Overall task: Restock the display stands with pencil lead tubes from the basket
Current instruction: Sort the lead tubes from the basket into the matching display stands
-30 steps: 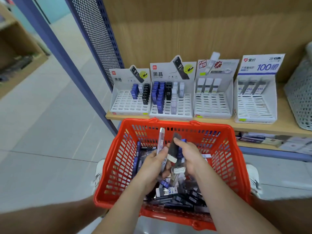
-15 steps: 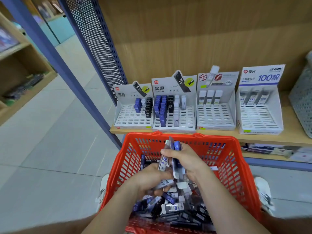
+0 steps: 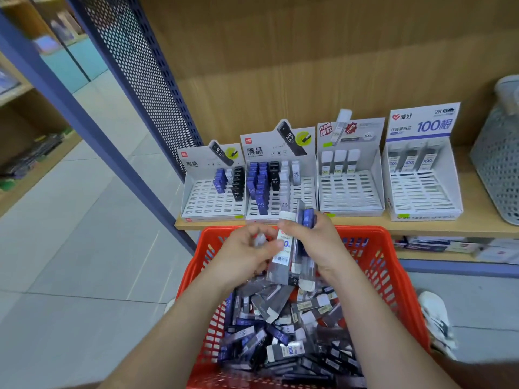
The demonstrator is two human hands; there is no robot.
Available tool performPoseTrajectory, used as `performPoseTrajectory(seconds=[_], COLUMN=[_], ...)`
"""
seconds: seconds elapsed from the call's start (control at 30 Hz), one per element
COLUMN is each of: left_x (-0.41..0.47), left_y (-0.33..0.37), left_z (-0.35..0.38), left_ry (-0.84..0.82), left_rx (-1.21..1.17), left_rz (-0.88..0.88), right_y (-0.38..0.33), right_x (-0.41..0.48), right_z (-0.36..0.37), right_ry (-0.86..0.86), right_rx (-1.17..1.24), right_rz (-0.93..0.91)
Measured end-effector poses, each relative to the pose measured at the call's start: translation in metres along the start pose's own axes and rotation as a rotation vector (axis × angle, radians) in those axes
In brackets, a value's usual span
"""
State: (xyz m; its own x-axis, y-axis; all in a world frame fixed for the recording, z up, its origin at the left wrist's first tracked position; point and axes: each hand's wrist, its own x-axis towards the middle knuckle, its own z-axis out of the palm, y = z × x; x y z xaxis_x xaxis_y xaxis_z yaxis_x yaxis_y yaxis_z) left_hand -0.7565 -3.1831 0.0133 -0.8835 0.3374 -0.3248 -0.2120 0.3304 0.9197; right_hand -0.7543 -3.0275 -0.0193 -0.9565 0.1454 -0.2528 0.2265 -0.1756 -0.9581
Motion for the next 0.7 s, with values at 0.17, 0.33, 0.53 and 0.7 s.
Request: performPoseTrajectory(seconds=[0.17,0.33,0.53,0.7], left_x=[0.016,0.042,0.08,0.122], left_y=[0.022,0.042,0.067,0.089], left_z=[0.009,0.022,0.057,0.069], left_ry=[0.022,0.189,0.175,0.278], left_rx=[-0.054,-0.11,-0.154,0.027], left_rz=[0.096,0.26,0.331,0.362], right_y=[-0.018,-0.023,-0.017,-0.009], right_x=[-0.006,-0.006,0.016,0.031], right_z=[-0.009,-0.041,-0.061,-0.092], right_ry=[-0.003,-0.203,-0.021,0.234], right_rx=[0.114,0.026,0.176,0.373], right_rz=[0.078,0.066,-0.031,-0.073])
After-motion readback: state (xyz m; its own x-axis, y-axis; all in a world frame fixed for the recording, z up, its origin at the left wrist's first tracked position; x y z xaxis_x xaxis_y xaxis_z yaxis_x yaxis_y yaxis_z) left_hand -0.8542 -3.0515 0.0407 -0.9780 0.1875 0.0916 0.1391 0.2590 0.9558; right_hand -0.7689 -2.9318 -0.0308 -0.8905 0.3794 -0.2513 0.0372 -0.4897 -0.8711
